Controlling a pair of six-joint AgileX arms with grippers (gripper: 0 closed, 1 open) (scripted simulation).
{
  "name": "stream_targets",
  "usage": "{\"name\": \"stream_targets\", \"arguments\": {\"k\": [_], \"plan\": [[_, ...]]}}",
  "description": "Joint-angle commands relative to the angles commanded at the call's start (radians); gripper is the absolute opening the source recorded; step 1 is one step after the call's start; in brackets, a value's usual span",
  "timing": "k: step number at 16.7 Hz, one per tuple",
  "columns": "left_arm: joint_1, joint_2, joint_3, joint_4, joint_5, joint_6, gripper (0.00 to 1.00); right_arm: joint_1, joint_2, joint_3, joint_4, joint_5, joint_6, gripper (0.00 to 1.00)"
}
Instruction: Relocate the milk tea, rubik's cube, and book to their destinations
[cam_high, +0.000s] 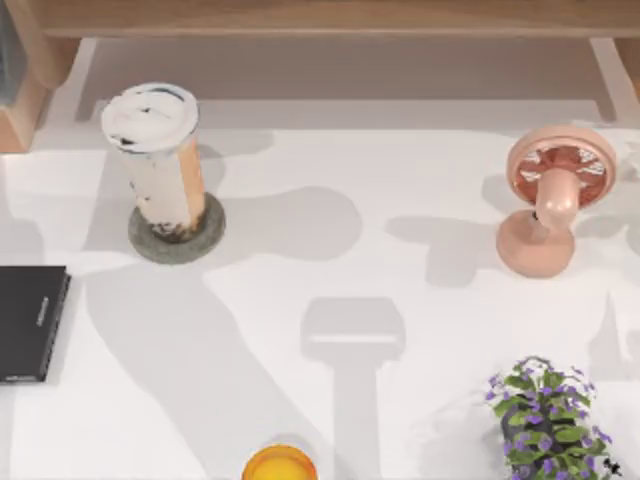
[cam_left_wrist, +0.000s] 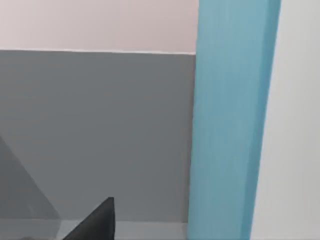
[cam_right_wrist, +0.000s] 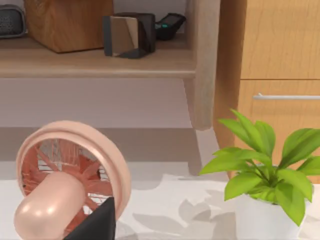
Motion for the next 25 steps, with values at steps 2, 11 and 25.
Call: {"name": "stream_targets", "arguments": {"k": [2, 11, 25], "plan": [[0.000, 0.000, 0.000, 0.000, 0.000, 0.000, 0.85, 0.000, 0.000, 0.000, 0.000, 0.000, 0.000, 1.00], [0.000, 0.000, 0.000, 0.000, 0.000, 0.000, 0.17, 0.000, 0.000, 0.000, 0.000, 0.000, 0.000, 1.00], [0.027, -0.017, 0.000, 0.034, 0.000, -0.006, 0.00, 0.000, 0.000, 0.000, 0.000, 0.000, 0.000, 1.00]]}}
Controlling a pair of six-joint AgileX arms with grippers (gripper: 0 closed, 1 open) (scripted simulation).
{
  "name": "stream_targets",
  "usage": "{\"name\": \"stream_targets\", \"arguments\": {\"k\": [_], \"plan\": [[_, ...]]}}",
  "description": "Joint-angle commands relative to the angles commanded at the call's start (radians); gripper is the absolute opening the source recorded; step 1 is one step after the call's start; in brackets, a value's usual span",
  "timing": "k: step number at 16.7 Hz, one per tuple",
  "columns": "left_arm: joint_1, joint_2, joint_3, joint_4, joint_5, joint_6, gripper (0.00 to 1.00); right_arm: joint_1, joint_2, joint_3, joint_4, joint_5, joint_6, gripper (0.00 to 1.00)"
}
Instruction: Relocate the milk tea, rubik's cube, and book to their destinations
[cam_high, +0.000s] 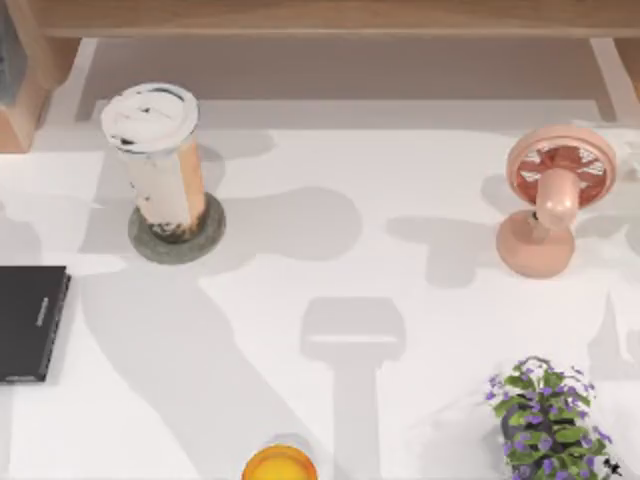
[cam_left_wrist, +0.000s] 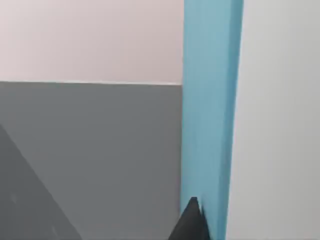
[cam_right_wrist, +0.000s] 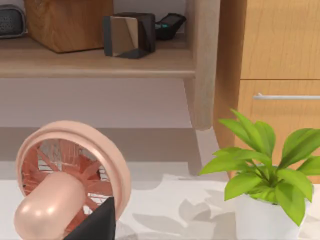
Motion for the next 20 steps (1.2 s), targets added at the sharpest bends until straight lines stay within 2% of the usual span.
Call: {"name": "stream_targets", "arguments": {"k": [5, 11, 17, 20], "plan": [[0.060, -0.058, 0.002, 0.085, 0.011, -0.009, 0.00, 0.000, 0.000, 0.000, 0.000, 0.000, 0.000, 1.00], [-0.012, -0.032, -0.026, -0.046, 0.006, 0.006, 0.00, 0.000, 0.000, 0.000, 0.000, 0.000, 0.000, 1.00], [-0.014, -0.040, -0.032, -0.050, 0.006, 0.018, 0.00, 0.000, 0.000, 0.000, 0.000, 0.000, 0.000, 1.00], [-0.013, -0.101, -0.083, -0.037, 0.010, 0.108, 0.00, 0.000, 0.000, 0.000, 0.000, 0.000, 0.000, 1.00]]}}
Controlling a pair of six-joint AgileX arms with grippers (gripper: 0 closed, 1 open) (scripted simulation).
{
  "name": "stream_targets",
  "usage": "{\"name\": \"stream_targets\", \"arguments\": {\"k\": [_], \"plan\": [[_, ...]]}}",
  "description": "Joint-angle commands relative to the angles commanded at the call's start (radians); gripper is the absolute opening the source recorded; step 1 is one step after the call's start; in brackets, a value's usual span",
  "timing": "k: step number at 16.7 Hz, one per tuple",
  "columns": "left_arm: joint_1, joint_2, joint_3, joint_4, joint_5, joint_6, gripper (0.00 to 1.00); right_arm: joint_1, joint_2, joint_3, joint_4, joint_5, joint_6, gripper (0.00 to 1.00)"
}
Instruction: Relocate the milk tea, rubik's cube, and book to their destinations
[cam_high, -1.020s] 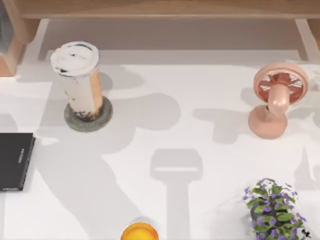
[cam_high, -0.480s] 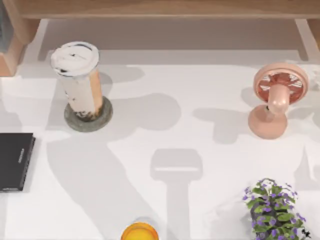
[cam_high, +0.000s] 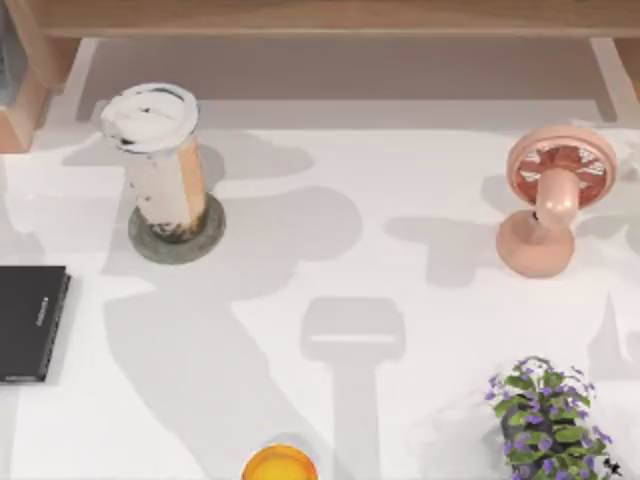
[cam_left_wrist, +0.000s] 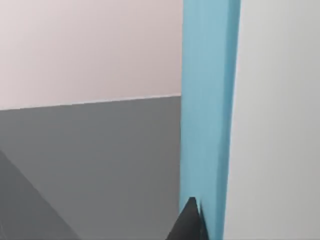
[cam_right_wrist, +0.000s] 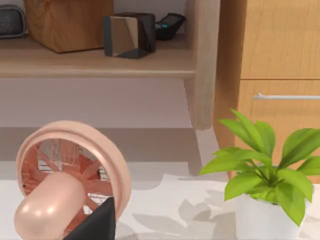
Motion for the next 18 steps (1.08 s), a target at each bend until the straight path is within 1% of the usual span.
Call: {"name": "stream_targets", "arguments": {"k": [2, 4, 6, 9, 12, 14, 16, 18], "plan": [[0.014, -0.071, -0.060, 0.009, 0.003, 0.107, 0.00, 0.000, 0.000, 0.000, 0.000, 0.000, 0.000, 1.00], [0.042, -0.157, -0.136, 0.022, 0.009, 0.251, 0.00, 0.000, 0.000, 0.000, 0.000, 0.000, 0.000, 1.00], [0.072, -0.246, -0.231, 0.039, 0.019, 0.431, 0.00, 0.000, 0.000, 0.000, 0.000, 0.000, 0.000, 1.00], [0.114, -0.355, -0.383, 0.063, 0.041, 0.765, 0.00, 0.000, 0.000, 0.000, 0.000, 0.000, 0.000, 1.00], [0.153, -0.435, -0.574, 0.071, 0.063, 1.119, 0.00, 0.000, 0.000, 0.000, 0.000, 0.000, 0.000, 1.00], [0.178, -0.491, -0.725, 0.073, 0.078, 1.318, 0.00, 0.000, 0.000, 0.000, 0.000, 0.000, 0.000, 1.00], [0.196, -0.546, -0.886, 0.071, 0.093, 1.482, 0.00, 0.000, 0.000, 0.000, 0.000, 0.000, 0.000, 1.00], [0.211, -0.588, -1.030, 0.067, 0.108, 1.611, 0.00, 0.000, 0.000, 0.000, 0.000, 0.000, 0.000, 1.00]]}}
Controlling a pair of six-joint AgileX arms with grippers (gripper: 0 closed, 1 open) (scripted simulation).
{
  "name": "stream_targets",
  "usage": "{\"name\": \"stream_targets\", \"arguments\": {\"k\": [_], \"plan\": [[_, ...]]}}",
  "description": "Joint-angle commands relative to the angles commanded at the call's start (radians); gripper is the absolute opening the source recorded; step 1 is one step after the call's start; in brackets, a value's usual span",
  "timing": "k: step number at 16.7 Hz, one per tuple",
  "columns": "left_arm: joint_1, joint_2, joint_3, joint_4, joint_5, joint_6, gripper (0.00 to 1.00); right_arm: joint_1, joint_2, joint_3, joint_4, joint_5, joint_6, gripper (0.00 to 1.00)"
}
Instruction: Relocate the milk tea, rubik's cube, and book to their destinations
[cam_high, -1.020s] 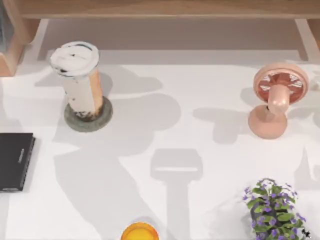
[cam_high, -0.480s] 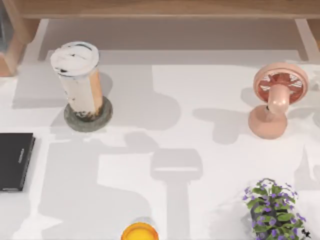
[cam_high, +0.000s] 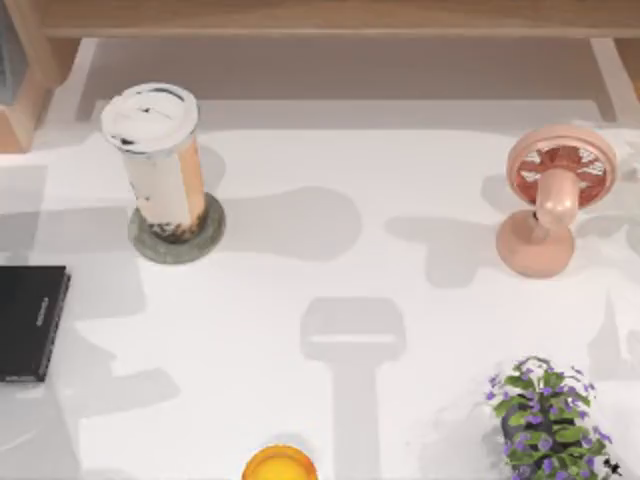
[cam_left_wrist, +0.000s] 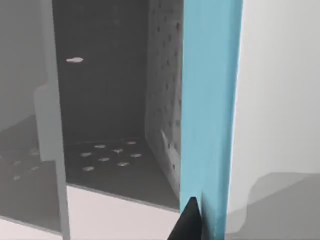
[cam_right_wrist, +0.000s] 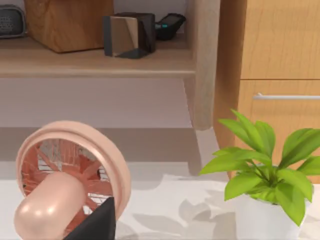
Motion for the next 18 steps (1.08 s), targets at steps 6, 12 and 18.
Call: {"name": "stream_targets", "arguments": {"k": [6, 12, 18], "plan": [[0.034, -0.046, -0.262, -0.007, 0.045, 0.185, 0.00, 0.000, 0.000, 0.000, 0.000, 0.000, 0.000, 1.00], [0.039, -0.044, -0.301, -0.006, 0.059, 0.197, 0.00, 0.000, 0.000, 0.000, 0.000, 0.000, 0.000, 1.00], [0.026, -0.012, -0.291, 0.027, 0.049, 0.190, 0.00, 0.000, 0.000, 0.000, 0.000, 0.000, 0.000, 1.00]]}}
